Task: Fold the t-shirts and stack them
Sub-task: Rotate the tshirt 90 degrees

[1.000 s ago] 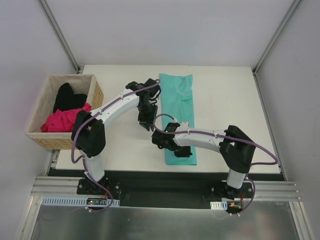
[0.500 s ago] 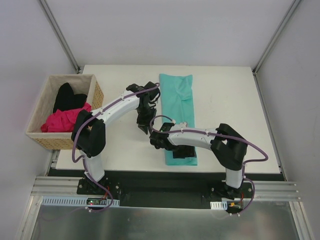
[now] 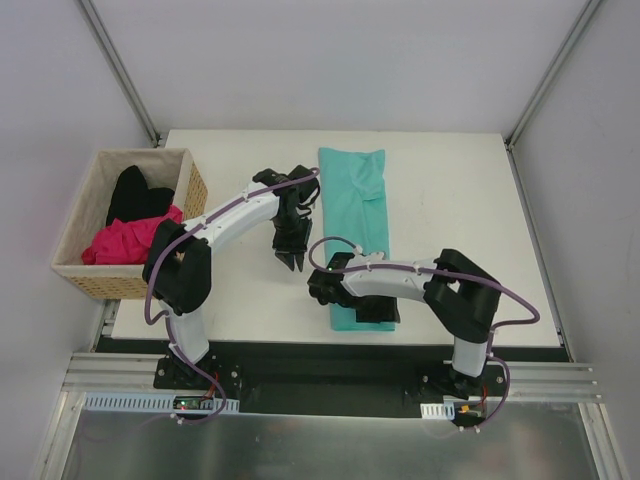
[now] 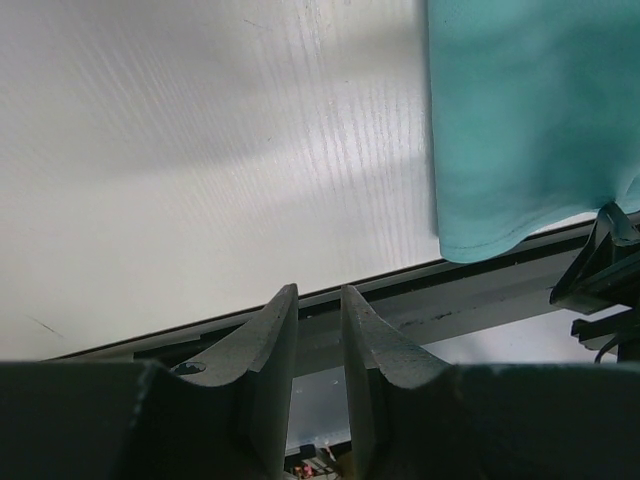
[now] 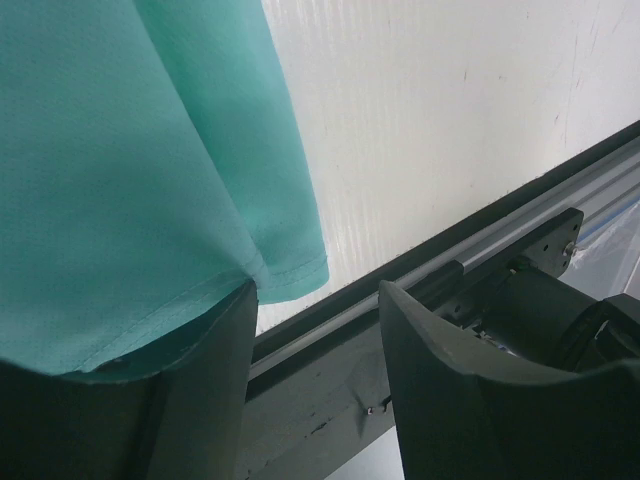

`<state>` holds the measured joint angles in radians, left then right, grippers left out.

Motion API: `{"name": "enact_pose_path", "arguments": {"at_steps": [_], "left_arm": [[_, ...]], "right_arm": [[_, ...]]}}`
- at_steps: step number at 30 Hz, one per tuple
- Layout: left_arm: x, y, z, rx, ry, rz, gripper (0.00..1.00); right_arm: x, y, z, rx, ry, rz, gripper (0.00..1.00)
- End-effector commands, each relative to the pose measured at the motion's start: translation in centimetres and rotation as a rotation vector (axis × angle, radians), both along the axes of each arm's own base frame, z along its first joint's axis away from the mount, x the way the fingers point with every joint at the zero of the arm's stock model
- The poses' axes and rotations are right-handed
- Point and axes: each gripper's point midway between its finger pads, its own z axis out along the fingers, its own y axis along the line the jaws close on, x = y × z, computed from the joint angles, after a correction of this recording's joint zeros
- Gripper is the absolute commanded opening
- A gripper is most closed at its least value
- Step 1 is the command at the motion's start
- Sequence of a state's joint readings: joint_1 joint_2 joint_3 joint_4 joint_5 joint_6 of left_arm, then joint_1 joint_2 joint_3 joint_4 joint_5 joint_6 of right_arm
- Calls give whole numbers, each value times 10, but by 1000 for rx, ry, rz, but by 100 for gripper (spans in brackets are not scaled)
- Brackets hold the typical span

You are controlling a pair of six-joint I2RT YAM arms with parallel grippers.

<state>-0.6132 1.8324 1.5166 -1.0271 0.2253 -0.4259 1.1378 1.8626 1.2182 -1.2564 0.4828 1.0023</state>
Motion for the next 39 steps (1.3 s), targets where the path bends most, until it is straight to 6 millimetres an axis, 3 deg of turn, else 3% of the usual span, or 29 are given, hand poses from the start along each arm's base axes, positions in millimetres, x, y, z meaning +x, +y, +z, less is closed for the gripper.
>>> {"name": "enact_pose_path", "arguments": {"at_steps": [1, 10, 23, 33, 39], "left_arm": [[-2, 6, 9, 1, -14, 4, 24], [-5, 7, 7, 8, 0, 17, 23], [-1, 1, 6, -3, 9, 22, 24], [-4, 5, -2, 23, 32, 23, 23], [-5, 5, -5, 29, 41, 27, 23]], "right_arm": [[-5, -3, 6, 63, -33, -53, 54], [-14, -7, -14, 105, -20, -96, 51], [-4, 1, 4, 119, -60, -64, 51], [-10, -8, -11, 120, -61, -91, 51], [-10, -14, -15, 108, -78, -92, 45]]}}
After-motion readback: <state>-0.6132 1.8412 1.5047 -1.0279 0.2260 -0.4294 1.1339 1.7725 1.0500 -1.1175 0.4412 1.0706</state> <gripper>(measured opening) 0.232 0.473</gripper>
